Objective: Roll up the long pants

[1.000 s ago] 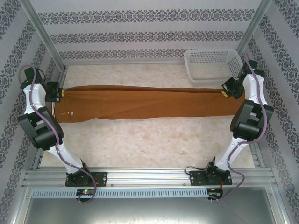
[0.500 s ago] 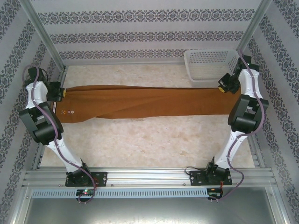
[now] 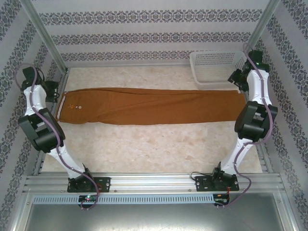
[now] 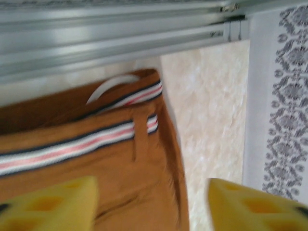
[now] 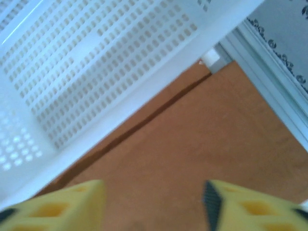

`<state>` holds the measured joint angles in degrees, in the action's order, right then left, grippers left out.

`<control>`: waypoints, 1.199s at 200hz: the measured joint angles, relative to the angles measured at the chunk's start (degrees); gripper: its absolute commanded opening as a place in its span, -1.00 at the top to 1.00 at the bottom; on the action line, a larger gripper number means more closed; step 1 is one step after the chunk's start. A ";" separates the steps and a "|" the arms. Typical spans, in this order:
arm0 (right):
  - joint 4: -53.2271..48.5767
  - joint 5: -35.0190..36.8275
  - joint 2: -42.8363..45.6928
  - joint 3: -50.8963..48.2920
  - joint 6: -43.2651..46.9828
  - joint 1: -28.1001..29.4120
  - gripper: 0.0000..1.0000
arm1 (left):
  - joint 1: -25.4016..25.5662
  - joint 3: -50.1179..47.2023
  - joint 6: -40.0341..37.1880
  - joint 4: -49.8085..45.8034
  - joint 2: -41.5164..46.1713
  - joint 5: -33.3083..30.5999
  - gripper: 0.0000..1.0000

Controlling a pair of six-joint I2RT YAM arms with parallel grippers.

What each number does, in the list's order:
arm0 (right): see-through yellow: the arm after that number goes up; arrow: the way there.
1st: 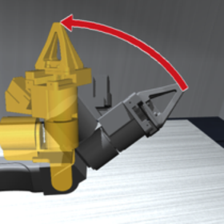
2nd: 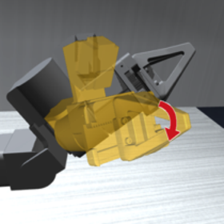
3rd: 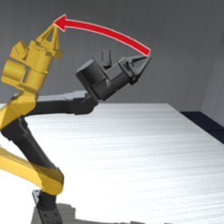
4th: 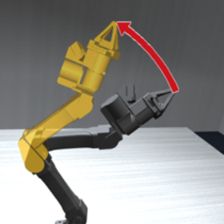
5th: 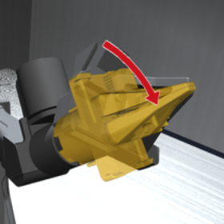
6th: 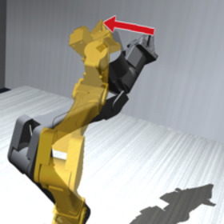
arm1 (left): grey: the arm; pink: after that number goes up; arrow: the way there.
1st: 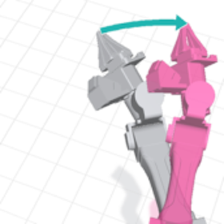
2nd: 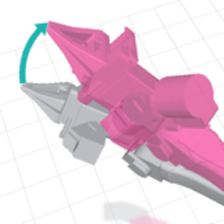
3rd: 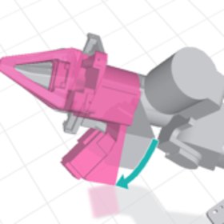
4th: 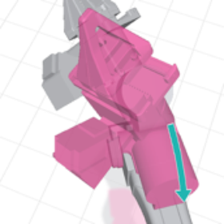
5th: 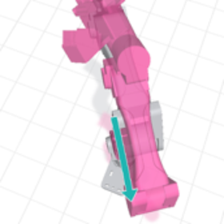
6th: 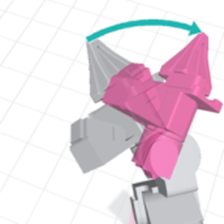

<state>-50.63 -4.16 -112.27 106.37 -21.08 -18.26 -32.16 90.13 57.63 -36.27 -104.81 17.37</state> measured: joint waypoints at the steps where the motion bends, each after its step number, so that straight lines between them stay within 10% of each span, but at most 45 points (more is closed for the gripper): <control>1: 0.04 -0.04 0.22 -0.22 0.09 0.04 1.00 | 0.04 -0.22 0.00 -0.04 0.20 0.00 1.00; 45: 2.12 -2.16 6.51 -11.39 1.97 2.05 1.00 | 7.61 -13.60 0.76 2.56 8.85 -1.27 1.00; 94: 4.17 -1.97 3.72 -19.10 2.19 2.99 1.00 | 11.17 -16.79 2.05 6.88 -0.28 -3.06 1.00; 240: 3.13 7.98 -6.38 -20.52 5.29 5.60 1.00 | 11.45 0.50 -0.24 1.77 -17.29 -10.12 1.00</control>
<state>-47.51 3.81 -118.65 85.84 -15.79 -12.67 -20.71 90.63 57.39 -34.50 -122.10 7.25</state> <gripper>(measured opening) 0.064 0.047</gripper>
